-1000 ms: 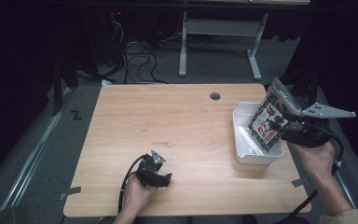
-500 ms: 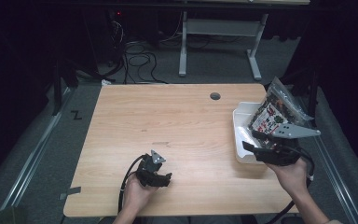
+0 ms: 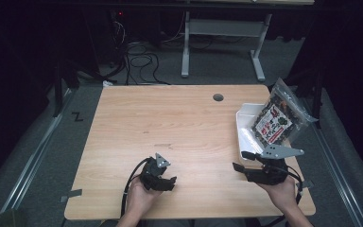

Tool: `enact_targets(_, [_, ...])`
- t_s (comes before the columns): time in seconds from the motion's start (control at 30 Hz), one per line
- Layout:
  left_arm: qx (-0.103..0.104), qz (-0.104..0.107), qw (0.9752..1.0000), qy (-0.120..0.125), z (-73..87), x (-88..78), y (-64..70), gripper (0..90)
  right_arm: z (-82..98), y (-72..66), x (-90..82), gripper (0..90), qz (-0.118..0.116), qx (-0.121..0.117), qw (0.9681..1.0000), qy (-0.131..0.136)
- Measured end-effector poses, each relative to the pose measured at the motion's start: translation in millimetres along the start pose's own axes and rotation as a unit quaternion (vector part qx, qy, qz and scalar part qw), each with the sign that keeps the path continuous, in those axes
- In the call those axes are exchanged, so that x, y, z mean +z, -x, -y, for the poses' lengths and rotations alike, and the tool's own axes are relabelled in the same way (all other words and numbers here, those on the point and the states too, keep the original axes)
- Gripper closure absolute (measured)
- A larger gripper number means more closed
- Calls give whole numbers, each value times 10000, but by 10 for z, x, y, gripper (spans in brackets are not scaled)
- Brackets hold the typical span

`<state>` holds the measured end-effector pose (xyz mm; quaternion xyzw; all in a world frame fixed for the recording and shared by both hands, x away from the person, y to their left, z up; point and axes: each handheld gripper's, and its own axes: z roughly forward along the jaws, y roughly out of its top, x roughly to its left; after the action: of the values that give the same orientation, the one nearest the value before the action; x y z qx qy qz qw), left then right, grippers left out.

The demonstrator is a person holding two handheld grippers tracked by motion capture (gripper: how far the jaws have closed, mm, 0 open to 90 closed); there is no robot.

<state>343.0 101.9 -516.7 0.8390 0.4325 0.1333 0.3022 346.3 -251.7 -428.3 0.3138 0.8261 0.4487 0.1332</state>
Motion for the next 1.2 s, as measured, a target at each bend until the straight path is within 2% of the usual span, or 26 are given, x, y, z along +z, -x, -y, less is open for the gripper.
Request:
enact_targets(0.37, [7, 9, 10000, 17, -1, -1, 9, 286, 145, -41, 143, 432, -144, 73, 9996, -213])
enact_targets(0.5, [-33, 83, 10000, 39, -3, -11, 11, 286, 186, -55, 253, 432, -144, 8, 9993, -356])
enact_targets(0.67, [-27, 128, 9999, 62, -5, -20, 25, 285, 257, -55, 394, 432, -171, 57, 9988, -455])
enact_targets(0.87, [-14, 107, 9999, 64, -4, -24, 28, 285, 340, -26, 505, 432, -68, 34, 9984, -555])
enact_targets(1.1, [-46, 107, 9999, 85, -2, -27, 27, 285, 442, 59, 550, 429, -12, 269, 9976, -644])
enact_targets(1.2, [-64, 97, 9999, 115, 0, -41, 31, 285, 475, 79, 569, 428, 55, 257, 9973, -681])
